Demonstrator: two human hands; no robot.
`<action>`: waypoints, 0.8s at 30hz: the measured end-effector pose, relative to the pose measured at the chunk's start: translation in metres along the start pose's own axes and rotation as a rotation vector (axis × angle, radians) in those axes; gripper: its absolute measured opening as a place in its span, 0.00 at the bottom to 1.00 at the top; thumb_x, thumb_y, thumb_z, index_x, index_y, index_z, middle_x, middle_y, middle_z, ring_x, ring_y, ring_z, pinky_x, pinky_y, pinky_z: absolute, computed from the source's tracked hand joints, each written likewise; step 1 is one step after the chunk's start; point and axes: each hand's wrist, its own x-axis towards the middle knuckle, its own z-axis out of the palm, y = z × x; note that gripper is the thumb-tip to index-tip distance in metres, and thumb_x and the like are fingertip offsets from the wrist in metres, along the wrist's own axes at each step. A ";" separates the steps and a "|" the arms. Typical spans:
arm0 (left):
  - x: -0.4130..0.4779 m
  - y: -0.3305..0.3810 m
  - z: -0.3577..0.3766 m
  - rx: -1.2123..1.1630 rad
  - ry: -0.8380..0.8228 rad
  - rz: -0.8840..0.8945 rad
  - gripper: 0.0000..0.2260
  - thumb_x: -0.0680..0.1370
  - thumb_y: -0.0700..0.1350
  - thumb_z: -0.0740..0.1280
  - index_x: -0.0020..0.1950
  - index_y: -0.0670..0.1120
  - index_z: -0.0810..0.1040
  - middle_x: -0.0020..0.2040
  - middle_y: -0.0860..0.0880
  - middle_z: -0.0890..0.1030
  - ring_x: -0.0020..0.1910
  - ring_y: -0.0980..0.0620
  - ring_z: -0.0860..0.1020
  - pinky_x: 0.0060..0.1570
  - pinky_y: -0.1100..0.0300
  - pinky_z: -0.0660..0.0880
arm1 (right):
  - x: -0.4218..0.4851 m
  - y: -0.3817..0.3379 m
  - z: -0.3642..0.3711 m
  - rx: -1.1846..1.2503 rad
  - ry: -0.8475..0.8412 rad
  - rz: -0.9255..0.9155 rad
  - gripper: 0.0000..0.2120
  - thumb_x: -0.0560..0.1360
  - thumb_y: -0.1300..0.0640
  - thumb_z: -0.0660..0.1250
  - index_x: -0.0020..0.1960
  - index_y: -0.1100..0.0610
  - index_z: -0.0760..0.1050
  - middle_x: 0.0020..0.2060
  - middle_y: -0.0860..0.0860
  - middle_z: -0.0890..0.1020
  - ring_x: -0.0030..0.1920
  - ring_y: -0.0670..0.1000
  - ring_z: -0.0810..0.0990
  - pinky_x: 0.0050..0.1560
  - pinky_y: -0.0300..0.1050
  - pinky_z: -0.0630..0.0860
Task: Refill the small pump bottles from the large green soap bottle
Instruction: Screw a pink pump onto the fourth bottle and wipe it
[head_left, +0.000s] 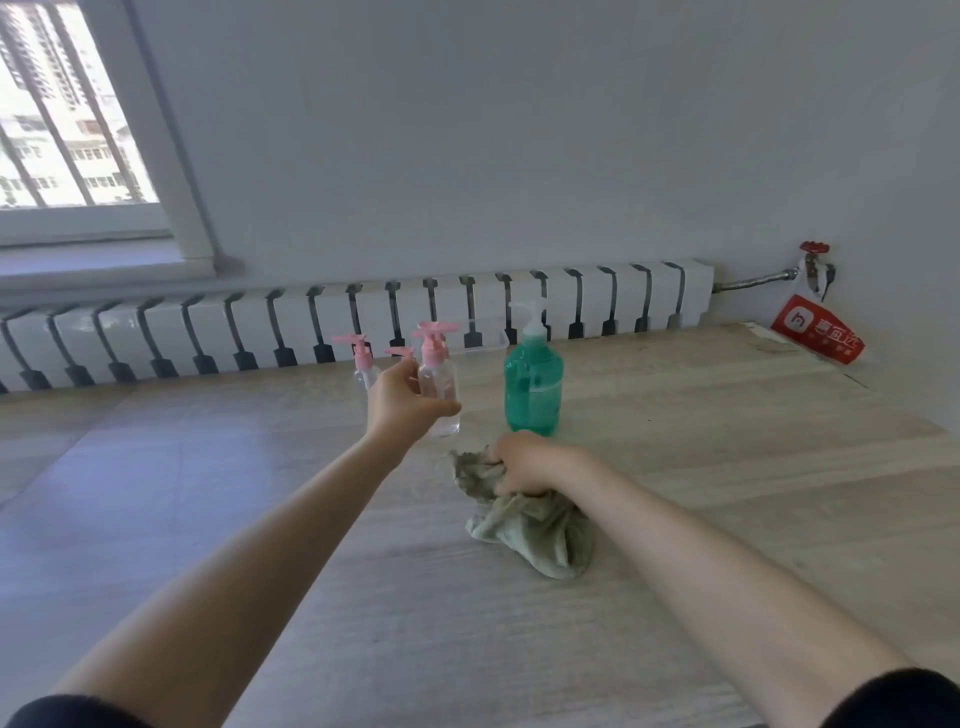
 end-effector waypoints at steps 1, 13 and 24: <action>-0.001 -0.003 -0.002 0.012 -0.012 -0.020 0.18 0.64 0.38 0.79 0.49 0.42 0.76 0.44 0.46 0.80 0.41 0.51 0.79 0.39 0.62 0.76 | -0.001 -0.001 -0.006 0.089 -0.003 0.005 0.11 0.75 0.56 0.63 0.52 0.61 0.78 0.45 0.54 0.80 0.42 0.51 0.78 0.45 0.43 0.76; 0.009 -0.040 -0.025 0.090 0.080 -0.185 0.16 0.63 0.35 0.77 0.48 0.40 0.77 0.45 0.42 0.80 0.45 0.44 0.79 0.44 0.54 0.78 | -0.001 -0.015 -0.044 0.318 1.171 0.080 0.10 0.72 0.58 0.65 0.52 0.56 0.68 0.44 0.46 0.72 0.41 0.47 0.73 0.30 0.34 0.61; 0.011 -0.056 -0.027 0.073 0.016 -0.197 0.16 0.66 0.33 0.75 0.46 0.47 0.75 0.47 0.46 0.81 0.47 0.47 0.79 0.49 0.53 0.78 | 0.032 0.017 -0.047 0.622 0.704 0.412 0.38 0.66 0.51 0.77 0.67 0.56 0.59 0.63 0.55 0.68 0.61 0.58 0.73 0.53 0.52 0.75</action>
